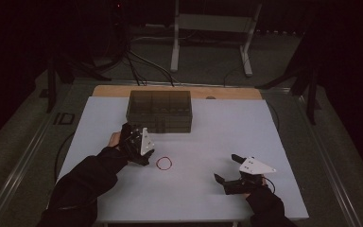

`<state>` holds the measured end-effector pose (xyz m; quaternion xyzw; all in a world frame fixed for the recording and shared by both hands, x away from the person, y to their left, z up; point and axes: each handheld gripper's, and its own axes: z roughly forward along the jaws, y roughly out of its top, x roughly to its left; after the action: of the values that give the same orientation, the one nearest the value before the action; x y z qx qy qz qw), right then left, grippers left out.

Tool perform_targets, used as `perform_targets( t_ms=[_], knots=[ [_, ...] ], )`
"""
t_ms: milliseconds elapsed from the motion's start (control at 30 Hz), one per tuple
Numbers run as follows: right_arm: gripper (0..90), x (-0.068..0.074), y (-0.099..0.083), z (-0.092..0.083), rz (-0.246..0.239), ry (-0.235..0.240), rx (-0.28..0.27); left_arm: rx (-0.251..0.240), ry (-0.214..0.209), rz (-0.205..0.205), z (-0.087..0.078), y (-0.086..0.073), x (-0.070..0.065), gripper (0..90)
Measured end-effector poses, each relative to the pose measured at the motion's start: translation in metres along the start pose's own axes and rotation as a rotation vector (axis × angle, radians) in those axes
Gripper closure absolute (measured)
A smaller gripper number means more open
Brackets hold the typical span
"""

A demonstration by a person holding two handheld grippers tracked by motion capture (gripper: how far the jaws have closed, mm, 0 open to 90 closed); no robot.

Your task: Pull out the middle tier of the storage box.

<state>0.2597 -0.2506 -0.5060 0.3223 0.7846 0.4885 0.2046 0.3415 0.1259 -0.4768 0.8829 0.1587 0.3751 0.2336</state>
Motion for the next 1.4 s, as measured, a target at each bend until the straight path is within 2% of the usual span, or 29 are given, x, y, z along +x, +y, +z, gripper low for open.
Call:
perform_targets(
  t_ms=[33,133,233,400,500,600,633,700,767,800,933,1000,1100,1167,1200,1233,1267,1367,1400],
  knots=[
    [2.3,0.000,0.000,0.000,-0.001,0.001,-0.002,-0.003,0.026,0.010,0.000,0.001,-0.001,3.4],
    [2.3,0.000,0.000,0.001,0.003,0.003,0.003,0.013,0.025,0.042,0.002,0.004,-0.002,3.4],
    [2.3,0.000,0.000,0.000,0.000,0.004,-0.002,0.036,0.042,0.087,0.004,0.007,-0.003,3.5],
    [2.3,0.000,0.000,0.000,0.005,0.008,-0.005,0.055,0.079,0.131,0.009,0.012,-0.005,3.5],
    [2.3,0.000,0.000,0.000,0.004,0.010,-0.001,0.071,0.080,0.152,0.013,0.015,-0.007,3.6],
    [2.3,0.000,0.000,0.000,0.003,0.010,-0.005,0.100,0.098,0.218,0.018,0.018,-0.012,3.9],
    [2.3,0.000,0.000,0.000,0.003,0.011,-0.003,0.119,0.110,0.255,0.019,0.019,-0.012,3.9],
    [2.3,0.000,0.000,0.000,0.006,0.012,-0.001,0.125,0.121,0.298,0.021,0.021,-0.014,6.6],
    [2.3,0.000,0.000,-0.001,0.009,0.016,-0.007,0.139,0.131,0.329,0.023,0.022,-0.016,7.7],
    [2.3,0.000,0.000,-0.001,0.009,0.016,-0.008,0.137,0.133,0.332,0.025,0.023,-0.017,7.7],
    [2.3,0.000,0.001,-0.001,0.011,0.020,-0.008,0.170,0.168,0.410,0.029,0.025,-0.022,13.3],
    [2.3,0.000,0.001,-0.001,0.008,0.020,-0.008,0.181,0.192,0.449,0.032,0.026,-0.026,13.3],
    [2.3,0.000,0.000,0.000,0.007,0.021,-0.003,0.198,0.201,0.485,0.035,0.027,-0.031,16.8],
    [2.3,0.001,0.001,-0.001,0.005,0.019,-0.005,0.200,0.201,0.490,0.037,0.027,-0.031,16.9],
    [2.3,0.001,0.001,-0.001,0.003,0.020,-0.003,0.219,0.234,0.535,0.040,0.028,-0.034,17.0],
    [2.3,0.001,0.001,-0.001,0.004,0.020,-0.003,0.219,0.234,0.535,0.040,0.028,-0.034,17.2],
    [2.3,0.000,0.001,-0.001,0.005,0.021,-0.004,0.234,0.251,0.575,0.042,0.029,-0.037,17.3],
    [2.3,0.000,0.001,-0.001,0.008,0.020,-0.007,0.234,0.256,0.588,0.044,0.029,-0.038,17.7],
    [2.3,0.001,0.001,-0.002,0.003,0.020,-0.006,0.209,0.274,0.594,0.045,0.029,-0.040,34.7]
  ],
)
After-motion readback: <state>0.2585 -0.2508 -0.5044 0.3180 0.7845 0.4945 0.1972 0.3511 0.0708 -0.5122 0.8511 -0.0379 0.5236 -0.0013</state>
